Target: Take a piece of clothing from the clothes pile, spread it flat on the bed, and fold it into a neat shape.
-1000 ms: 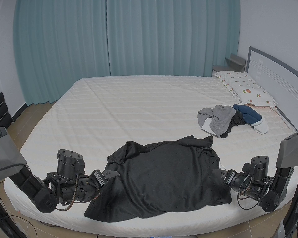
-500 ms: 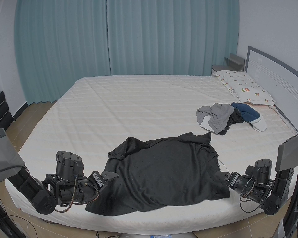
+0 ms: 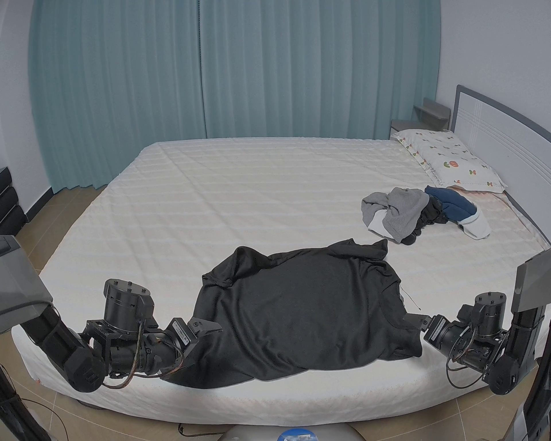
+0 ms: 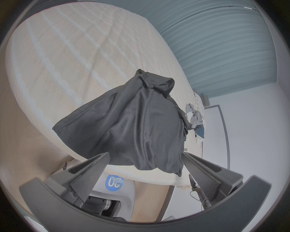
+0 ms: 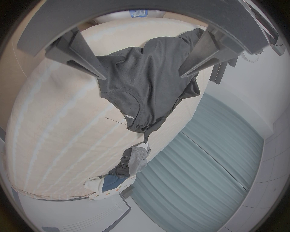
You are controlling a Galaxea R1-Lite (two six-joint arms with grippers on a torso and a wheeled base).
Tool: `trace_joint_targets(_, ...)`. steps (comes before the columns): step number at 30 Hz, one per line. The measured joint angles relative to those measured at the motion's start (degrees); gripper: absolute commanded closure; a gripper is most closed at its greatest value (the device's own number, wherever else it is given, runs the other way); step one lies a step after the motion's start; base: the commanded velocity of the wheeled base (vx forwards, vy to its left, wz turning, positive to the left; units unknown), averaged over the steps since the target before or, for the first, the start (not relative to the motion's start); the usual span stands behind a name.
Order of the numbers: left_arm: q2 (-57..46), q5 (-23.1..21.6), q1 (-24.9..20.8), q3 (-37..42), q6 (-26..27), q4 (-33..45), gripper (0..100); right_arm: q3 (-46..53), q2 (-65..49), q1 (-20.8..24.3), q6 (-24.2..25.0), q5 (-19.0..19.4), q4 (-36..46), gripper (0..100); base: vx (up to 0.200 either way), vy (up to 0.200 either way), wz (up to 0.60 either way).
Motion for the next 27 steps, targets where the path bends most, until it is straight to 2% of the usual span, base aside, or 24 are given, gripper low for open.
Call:
trace_joint_targets(5,0.41,-0.16,0.35,-0.62,-0.38,-0.39,0,-0.16,0.61,-0.27,0.35,0.20,0.00,0,0.000,0.000,0.00)
trace_joint_targets(13,1.63,0.13,0.39,-0.16,-0.40,-4.55,0,-0.21,0.94,0.17,1.60,0.20,0.00,0,0.000,-0.200,0.00)
trace_joint_targets(23,2.79,0.33,0.33,-0.05,-0.35,-4.77,0,-0.88,1.66,0.11,1.73,0.22,0.02,0,0.000,-0.200,0.00)
trace_joint_targets(27,2.86,0.79,0.50,-0.11,-0.05,-4.77,0,-0.96,2.18,0.15,1.80,0.28,0.00,0,0.000,0.000,0.00)
